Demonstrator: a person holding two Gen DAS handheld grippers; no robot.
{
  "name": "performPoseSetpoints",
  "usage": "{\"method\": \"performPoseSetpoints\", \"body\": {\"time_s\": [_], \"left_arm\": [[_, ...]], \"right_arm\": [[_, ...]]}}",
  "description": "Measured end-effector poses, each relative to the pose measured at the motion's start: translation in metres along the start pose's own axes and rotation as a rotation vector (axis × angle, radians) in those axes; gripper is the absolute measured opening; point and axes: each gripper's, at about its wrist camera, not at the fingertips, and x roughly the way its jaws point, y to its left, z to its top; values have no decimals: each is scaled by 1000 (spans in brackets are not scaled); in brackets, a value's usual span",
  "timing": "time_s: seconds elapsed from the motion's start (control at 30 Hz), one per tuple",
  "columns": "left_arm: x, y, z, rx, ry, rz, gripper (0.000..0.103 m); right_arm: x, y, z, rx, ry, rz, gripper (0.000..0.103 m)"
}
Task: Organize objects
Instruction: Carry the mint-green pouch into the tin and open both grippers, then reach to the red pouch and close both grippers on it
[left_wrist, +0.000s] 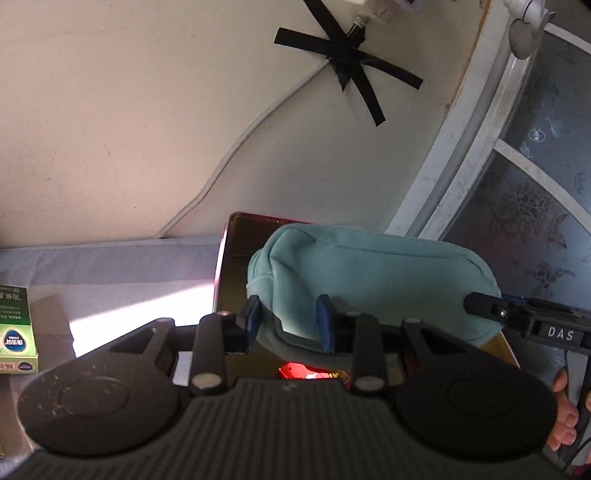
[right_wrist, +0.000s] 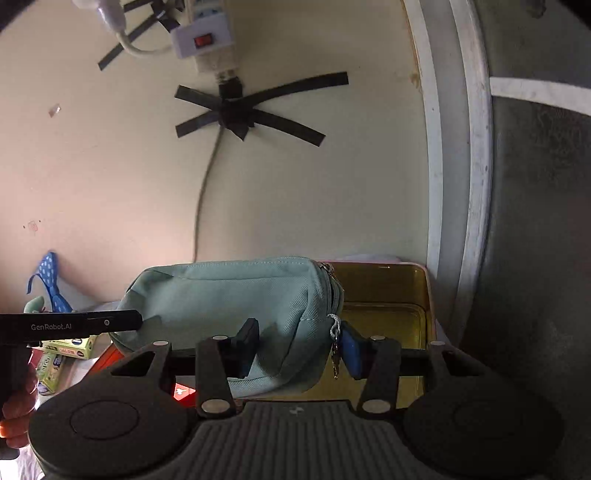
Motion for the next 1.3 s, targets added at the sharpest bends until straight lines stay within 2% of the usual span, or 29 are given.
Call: {"method": "performPoseSetpoints", "body": {"time_s": [0.07, 0.17, 0.33, 0.47, 0.67, 0.8, 1.03, 1.3], "left_arm": [[13, -1, 2, -9, 21, 21, 37], [18, -5, -1, 21, 22, 49, 39], [1, -10, -8, 57, -10, 57, 42], [-29, -15, -20, 78, -42, 53, 42], [-90, -23, -54, 202, -110, 105, 42], [-121, -15, -82, 241, -111, 152, 42], [-156, 28, -126, 212, -57, 261, 42], [-193, 100, -153, 120, -39, 381, 42]], "right_arm": [[14, -2, 4, -7, 30, -21, 44], [23, -3, 5, -14, 34, -59, 62], [11, -2, 3, 4, -25, -68, 63], [-14, 10, -7, 18, -59, -30, 63], [-63, 53, -25, -4, -146, 49, 63], [-95, 89, -46, -42, -198, 92, 63], [-121, 156, -83, -115, -199, 180, 63], [-100, 229, -108, -155, -124, 274, 63]]}}
